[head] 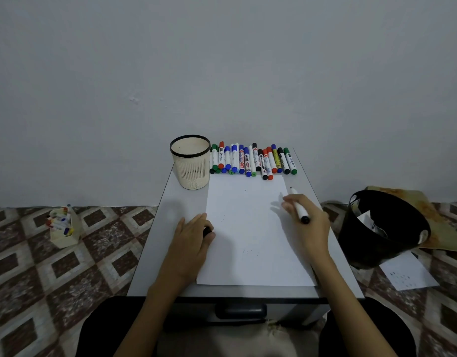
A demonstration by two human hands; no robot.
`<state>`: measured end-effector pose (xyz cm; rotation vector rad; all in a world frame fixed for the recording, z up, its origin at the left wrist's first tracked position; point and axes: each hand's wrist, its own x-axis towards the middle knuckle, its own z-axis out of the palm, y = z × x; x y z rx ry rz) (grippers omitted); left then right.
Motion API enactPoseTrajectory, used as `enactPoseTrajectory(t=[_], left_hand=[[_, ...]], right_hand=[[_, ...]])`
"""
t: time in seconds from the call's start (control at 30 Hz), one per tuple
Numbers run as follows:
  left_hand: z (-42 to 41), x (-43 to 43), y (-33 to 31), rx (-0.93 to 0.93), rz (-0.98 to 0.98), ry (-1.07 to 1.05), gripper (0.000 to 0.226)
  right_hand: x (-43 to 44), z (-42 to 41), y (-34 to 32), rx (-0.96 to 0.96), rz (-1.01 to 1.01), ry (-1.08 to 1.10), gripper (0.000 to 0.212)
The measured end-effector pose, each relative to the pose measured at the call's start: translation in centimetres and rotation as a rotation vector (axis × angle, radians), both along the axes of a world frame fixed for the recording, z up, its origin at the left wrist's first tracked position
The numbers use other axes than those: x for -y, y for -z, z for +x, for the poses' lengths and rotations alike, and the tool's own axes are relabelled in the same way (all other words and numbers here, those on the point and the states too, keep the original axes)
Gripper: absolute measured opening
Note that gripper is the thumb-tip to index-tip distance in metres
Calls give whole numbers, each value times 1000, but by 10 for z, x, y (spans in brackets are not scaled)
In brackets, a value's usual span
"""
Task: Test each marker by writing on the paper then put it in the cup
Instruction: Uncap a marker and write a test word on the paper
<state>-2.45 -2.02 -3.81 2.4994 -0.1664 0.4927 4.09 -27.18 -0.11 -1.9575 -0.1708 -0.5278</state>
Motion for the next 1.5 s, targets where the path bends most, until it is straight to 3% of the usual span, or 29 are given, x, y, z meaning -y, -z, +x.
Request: enactPoseTrajectory(t=[0.07,0.13,0.57,0.7,0.9,1.03,1.27,1.5], left_hand=[[0,0,0,2,7,-3,34],[-2,0,-1,8,5,-5,35],[-15,5,-17,122,-105,-72,20],[-9,-1,-14,89,-130,-69,26],[19,-5,-14,46,-87,-40,36],[29,-4,-11,-24,-17,-16,44],[30,-4,-4,-74,113,-12,66],[33,-7,3,-44,159,-21,64]], right_hand=[[1,-2,6,-25,-262,1,12],[2,-6,10,-33,-344,-20,19],[14,-19,10,-12,-389,-8,21],[19,-13,6,-48,-239,-74,21],[4,15,-21,-56,209,-187,35],[-16,35,-33,-104,436,-270,31],[-60,66,-25,-285,556,-307,17],[-116,95,-13,-436,652,-385,16]])
